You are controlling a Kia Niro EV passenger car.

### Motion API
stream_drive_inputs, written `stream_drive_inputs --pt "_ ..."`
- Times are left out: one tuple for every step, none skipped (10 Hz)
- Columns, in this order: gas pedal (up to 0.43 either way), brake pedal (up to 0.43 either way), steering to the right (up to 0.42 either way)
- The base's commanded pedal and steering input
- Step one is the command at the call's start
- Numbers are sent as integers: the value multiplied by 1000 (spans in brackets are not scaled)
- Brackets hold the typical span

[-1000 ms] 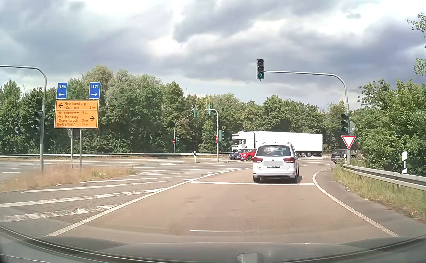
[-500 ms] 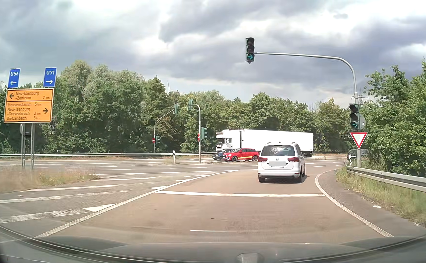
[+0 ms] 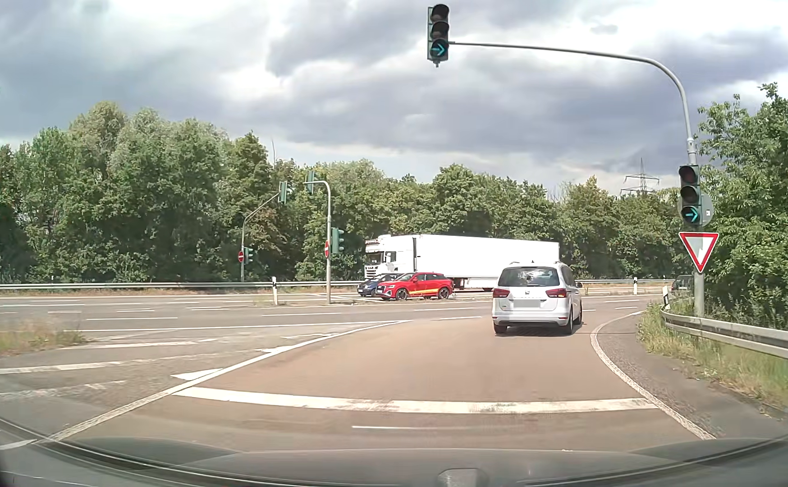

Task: Follow the waypoints while adhering to traffic rules and regulations

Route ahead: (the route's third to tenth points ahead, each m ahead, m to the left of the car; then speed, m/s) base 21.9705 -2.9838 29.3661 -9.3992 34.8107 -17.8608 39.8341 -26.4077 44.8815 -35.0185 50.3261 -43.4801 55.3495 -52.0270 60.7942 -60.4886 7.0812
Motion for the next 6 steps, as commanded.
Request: stream_drive_inputs --pt "87 37 78" --pt "87 37 79" --pt "87 37 81" --pt "87 37 84" --pt "87 37 89" --pt "87 37 94"
